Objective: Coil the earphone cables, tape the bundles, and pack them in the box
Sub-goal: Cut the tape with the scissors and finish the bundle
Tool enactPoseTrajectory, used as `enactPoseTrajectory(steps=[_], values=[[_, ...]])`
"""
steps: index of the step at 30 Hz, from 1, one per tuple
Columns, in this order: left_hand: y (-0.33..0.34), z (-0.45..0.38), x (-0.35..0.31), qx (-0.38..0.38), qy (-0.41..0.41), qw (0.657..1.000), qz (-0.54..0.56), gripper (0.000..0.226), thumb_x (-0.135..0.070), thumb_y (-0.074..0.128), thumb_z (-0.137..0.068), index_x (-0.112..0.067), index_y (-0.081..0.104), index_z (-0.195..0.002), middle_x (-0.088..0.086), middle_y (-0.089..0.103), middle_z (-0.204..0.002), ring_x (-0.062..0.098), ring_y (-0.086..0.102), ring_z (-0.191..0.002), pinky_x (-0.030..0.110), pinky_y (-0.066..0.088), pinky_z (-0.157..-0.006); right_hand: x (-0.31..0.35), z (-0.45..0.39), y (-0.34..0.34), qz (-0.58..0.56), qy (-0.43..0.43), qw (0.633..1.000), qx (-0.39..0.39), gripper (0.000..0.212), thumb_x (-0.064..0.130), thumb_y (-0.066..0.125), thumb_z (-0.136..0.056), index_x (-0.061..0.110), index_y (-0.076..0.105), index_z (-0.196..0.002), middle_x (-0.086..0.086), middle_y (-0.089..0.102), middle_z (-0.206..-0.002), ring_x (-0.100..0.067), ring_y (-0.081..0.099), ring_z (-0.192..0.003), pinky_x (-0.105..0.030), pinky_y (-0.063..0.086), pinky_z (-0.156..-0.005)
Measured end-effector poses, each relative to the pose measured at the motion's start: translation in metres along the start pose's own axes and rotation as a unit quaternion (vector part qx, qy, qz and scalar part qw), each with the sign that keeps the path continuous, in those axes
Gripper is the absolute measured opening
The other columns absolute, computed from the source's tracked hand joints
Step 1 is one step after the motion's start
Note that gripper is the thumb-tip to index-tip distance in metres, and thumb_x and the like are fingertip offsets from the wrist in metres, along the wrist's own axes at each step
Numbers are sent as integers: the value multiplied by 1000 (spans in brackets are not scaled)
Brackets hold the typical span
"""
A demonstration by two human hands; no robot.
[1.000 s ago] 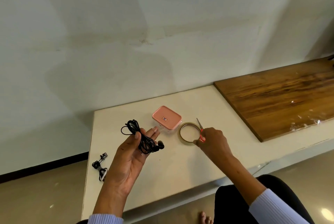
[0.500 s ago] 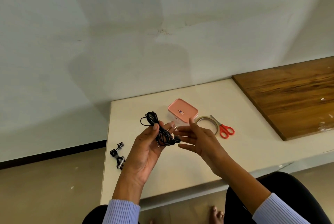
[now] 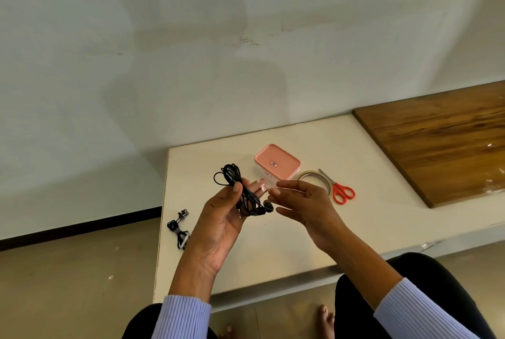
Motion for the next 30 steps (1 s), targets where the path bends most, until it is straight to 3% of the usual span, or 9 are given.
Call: enactPoseTrajectory(steps=[5, 11, 15, 19, 24, 30], values=[[1, 0, 0, -2, 4, 1000, -1, 44, -38, 92, -46, -15, 75, -80, 29, 62, -118, 35, 59, -116, 28, 56, -81, -3, -2, 0, -56, 18, 998, 5, 34, 6, 70, -79, -2, 61, -110, -14, 73, -98, -23, 71, -90, -24, 57, -68], [5, 1, 0, 20, -8, 1000, -6, 44, -36, 92, -46, -14, 76, -80, 27, 62, -120, 34, 58, -117, 37, 45, -95, -8, -6, 3, -101, 76, 992, 17, 25, 17, 68, -83, 3, 66, -103, -6, 73, -86, -17, 72, -80, -27, 56, -63], [5, 1, -1, 26, -10, 1000, -3, 44, -36, 92, -47, -13, 76, -81, 28, 62, -118, 33, 59, -116, 32, 52, -92, -8, -10, 6, -158, 134, 977, 44, 17, 19, 56, -87, 5, 65, -91, -9, 71, -85, -19, 70, -76, -27, 57, -62], [2, 1, 1, 23, -12, 999, -25, 43, -37, 91, -48, -12, 75, -81, 29, 62, -118, 34, 58, -118, 40, 40, -103, -9, -9, 6, -124, 120, 984, 51, 23, 30, 67, -82, 7, 67, -83, -9, 70, -83, -18, 70, -75, -26, 56, -62], [-2, 2, 2, 5, -11, 1000, -24, 46, -34, 92, -49, -8, 75, -84, 35, 53, -126, 37, 56, -119, 46, 33, -110, -13, -9, 2, -65, 69, 995, 41, 24, 20, 75, -68, 8, 68, -87, -9, 69, -84, -14, 70, -75, -20, 53, -61], [-3, 0, -1, -4, 5, 1000, 13, 44, -35, 93, -45, -13, 75, -79, 33, 57, -122, 37, 57, -117, 36, 53, -92, -11, -10, -2, -89, 88, 992, 35, 21, 1, 71, -76, 4, 67, -96, -11, 73, -89, -19, 72, -85, -18, 55, -61]])
Point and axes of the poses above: each hand's wrist, its own z-axis away from the middle knuckle, its own y-axis out of the palm, x = y × z, the point moved 2 cm from there along -z, towards the middle knuckle
